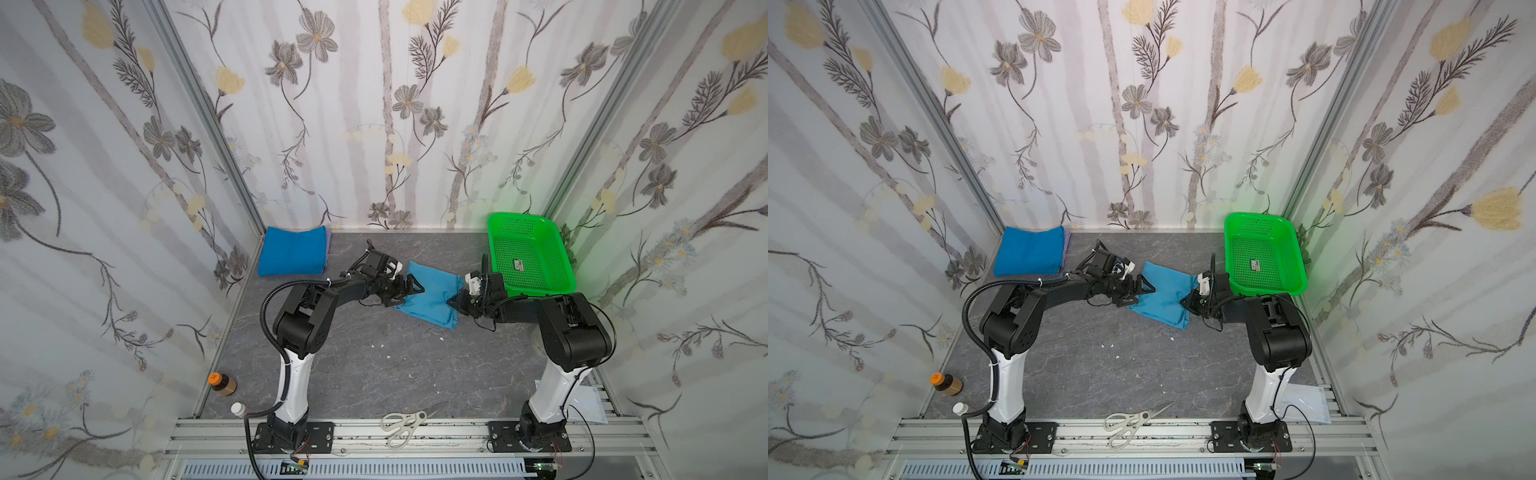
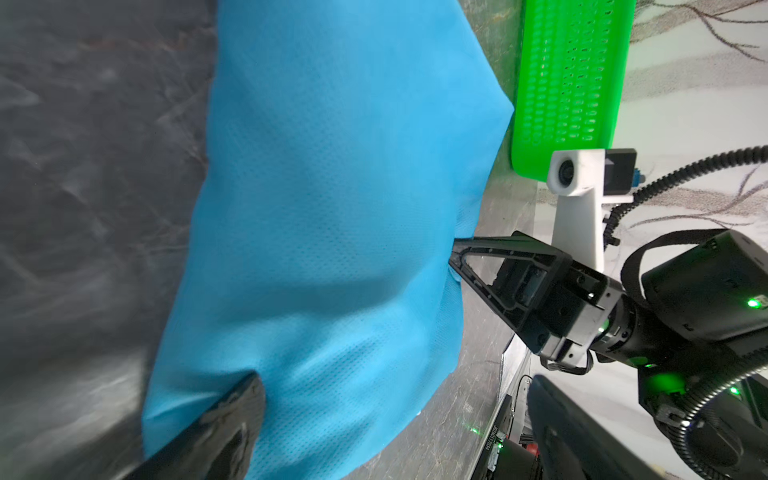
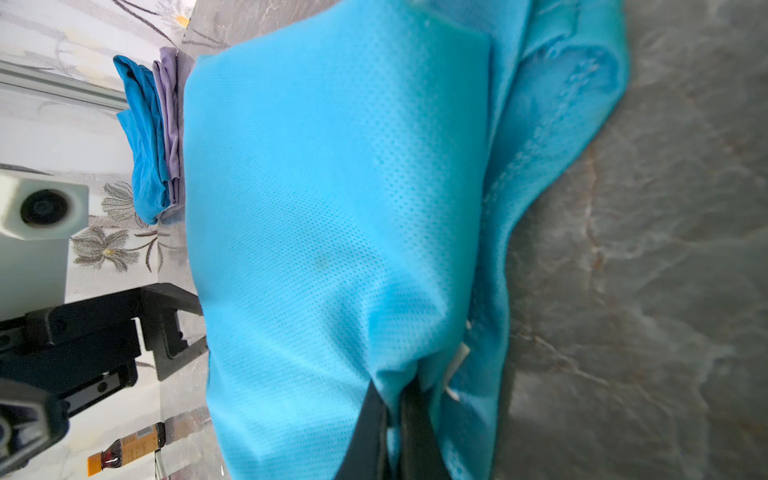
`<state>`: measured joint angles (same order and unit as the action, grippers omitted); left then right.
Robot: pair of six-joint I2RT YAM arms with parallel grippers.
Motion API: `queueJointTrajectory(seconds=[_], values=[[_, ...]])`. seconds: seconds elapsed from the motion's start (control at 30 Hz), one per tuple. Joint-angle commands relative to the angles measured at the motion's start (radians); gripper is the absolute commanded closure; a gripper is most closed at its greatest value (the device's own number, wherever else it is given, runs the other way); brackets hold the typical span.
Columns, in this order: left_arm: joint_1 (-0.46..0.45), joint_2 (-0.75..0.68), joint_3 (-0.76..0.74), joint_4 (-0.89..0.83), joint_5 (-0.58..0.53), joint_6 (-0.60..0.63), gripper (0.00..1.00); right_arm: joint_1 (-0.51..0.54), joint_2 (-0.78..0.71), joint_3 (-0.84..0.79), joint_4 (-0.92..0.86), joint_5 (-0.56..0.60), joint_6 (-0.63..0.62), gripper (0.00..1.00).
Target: Fold and stack the t-shirts
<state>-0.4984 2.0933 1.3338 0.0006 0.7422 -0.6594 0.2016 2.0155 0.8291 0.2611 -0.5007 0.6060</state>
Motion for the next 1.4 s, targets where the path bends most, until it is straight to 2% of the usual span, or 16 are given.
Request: queueJointTrajectory(seconds=[0.0,0.13,0.23,0.27,0.33,0.4,0.53,0.7,0.77,0.87,1.07,1.23,1.37], values=[[-0.002,0.011,-0.034,0.037,-0.035,-0.021,0.00,-0.004,-0.010,-0.005,-0.115,0.080,-0.015,1.00],[-0.002,0.017,-0.052,0.065,-0.021,-0.033,0.00,-0.008,-0.065,-0.021,-0.061,0.022,-0.019,0.99],[-0.002,0.003,-0.043,0.058,-0.019,-0.036,0.00,-0.011,-0.103,-0.009,-0.085,0.017,-0.034,0.91],[-0.002,-0.010,-0.042,0.061,-0.014,-0.040,0.00,-0.014,-0.113,-0.004,-0.102,0.021,-0.040,0.84],[-0.002,-0.050,-0.032,0.053,-0.003,-0.041,0.00,-0.016,-0.156,-0.011,-0.122,0.049,-0.044,0.60],[-0.002,-0.086,-0.013,0.023,-0.002,-0.029,0.00,-0.016,-0.204,-0.019,-0.131,0.070,-0.054,0.43],[-0.001,-0.132,0.007,0.009,0.027,-0.030,0.00,-0.016,-0.261,0.027,-0.193,0.094,-0.090,0.23],[0.013,-0.129,0.037,0.049,0.047,-0.059,0.00,-0.009,-0.271,0.062,-0.222,0.070,-0.106,0.18],[0.022,-0.098,0.077,0.063,0.056,-0.071,0.00,0.005,-0.283,0.037,-0.183,0.046,-0.103,0.17],[0.033,-0.038,0.159,0.094,0.072,-0.089,0.00,0.041,-0.267,0.008,-0.104,-0.049,-0.101,0.16],[0.036,0.102,0.274,0.120,0.094,-0.124,0.00,0.081,-0.159,-0.005,0.036,-0.140,-0.048,0.15],[0.036,0.169,0.267,0.151,0.095,-0.145,0.00,0.070,-0.057,-0.005,0.043,-0.133,-0.024,0.15],[0.044,0.196,0.250,0.144,0.074,-0.133,0.00,0.065,-0.033,-0.004,0.019,-0.127,-0.022,0.15]])
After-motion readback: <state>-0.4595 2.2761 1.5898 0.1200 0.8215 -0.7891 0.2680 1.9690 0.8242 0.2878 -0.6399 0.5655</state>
